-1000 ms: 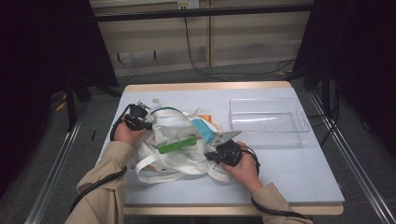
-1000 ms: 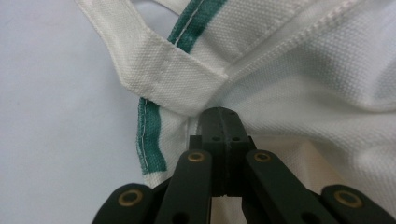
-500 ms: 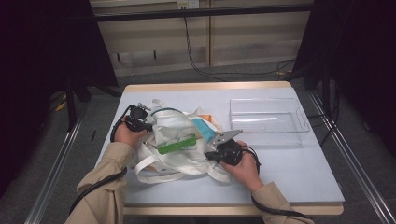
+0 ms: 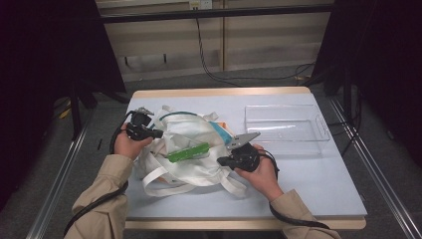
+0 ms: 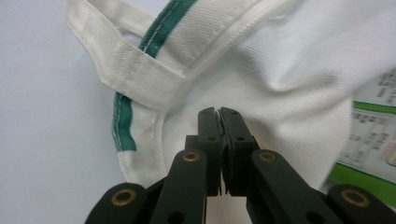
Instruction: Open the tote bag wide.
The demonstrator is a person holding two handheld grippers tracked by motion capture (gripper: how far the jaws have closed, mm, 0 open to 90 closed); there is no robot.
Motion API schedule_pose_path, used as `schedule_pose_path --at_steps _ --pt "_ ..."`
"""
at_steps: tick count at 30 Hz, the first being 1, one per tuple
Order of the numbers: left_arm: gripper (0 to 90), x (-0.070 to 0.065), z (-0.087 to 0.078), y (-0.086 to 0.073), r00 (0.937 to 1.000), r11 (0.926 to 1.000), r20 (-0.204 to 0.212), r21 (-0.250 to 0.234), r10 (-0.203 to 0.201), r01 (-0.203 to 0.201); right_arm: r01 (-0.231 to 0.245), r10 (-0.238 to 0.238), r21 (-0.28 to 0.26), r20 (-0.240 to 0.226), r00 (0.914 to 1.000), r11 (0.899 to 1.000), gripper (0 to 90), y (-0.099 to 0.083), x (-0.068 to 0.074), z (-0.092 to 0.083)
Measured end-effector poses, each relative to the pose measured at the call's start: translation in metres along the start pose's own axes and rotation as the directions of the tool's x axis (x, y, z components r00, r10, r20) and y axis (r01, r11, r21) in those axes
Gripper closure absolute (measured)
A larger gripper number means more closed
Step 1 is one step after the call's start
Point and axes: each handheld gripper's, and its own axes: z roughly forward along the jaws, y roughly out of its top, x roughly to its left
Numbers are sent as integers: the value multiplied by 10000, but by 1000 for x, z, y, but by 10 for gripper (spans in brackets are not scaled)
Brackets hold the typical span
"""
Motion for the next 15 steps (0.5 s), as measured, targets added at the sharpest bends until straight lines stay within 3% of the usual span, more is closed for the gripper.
schedule_pose_path --at_steps 4,7,15 --pt "881 -7 -8 -4 9994 9999 332 -163 -16 22 67 -67 -13 130 9999 10000 898 6 -2 -5" --pt "886 -12 -12 -6 9993 9995 303 -237 213 -206 177 -175 -88 193 9997 9998 898 11 -3 -7" --pt "890 -24 -23 -13 9981 9987 590 -495 165 -136 291 -278 -318 398 9988 9991 897 25 -6 -13"
